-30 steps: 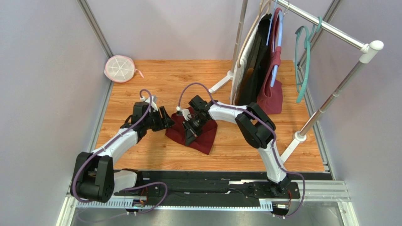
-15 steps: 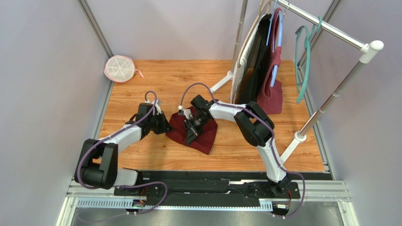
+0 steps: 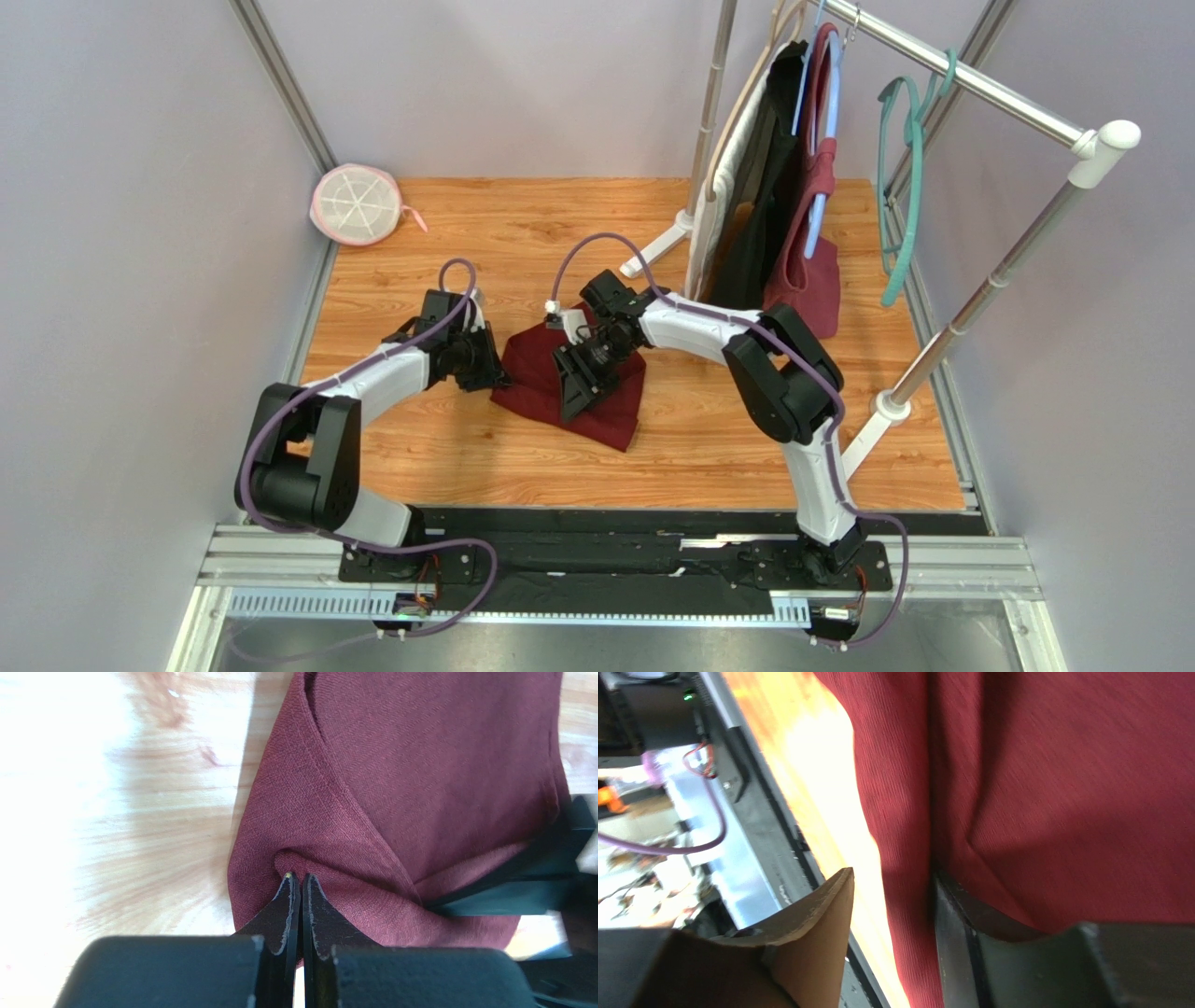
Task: Fold the napkin, place the utensils inside, and roll it up
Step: Roll the napkin with the utensil
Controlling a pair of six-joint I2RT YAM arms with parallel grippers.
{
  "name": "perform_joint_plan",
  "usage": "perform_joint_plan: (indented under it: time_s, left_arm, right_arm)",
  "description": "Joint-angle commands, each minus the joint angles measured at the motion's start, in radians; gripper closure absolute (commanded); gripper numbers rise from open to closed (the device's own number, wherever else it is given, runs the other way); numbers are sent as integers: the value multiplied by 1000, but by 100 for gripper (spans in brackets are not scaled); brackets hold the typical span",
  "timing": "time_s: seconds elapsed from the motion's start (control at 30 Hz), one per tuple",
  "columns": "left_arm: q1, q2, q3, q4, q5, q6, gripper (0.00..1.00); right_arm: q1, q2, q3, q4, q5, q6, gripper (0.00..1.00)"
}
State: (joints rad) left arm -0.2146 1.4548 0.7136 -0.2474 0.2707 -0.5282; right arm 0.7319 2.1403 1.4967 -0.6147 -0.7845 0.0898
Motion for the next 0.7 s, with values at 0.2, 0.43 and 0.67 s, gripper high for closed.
perform_joint_plan:
  time_s: [0.2,0.43,0.67]
  left_arm:
    - [4,44,84,-81,-62,42,100]
    - [6,68,112,-112,-70,42,100]
    - [7,78,121,-119,-67,46,100]
  right_arm:
    - [23,-347,-156,145,321,-63,45]
    - [214,-470,-309,279,632,-185,45]
    - [314,-459,-392,435,774,-258,46]
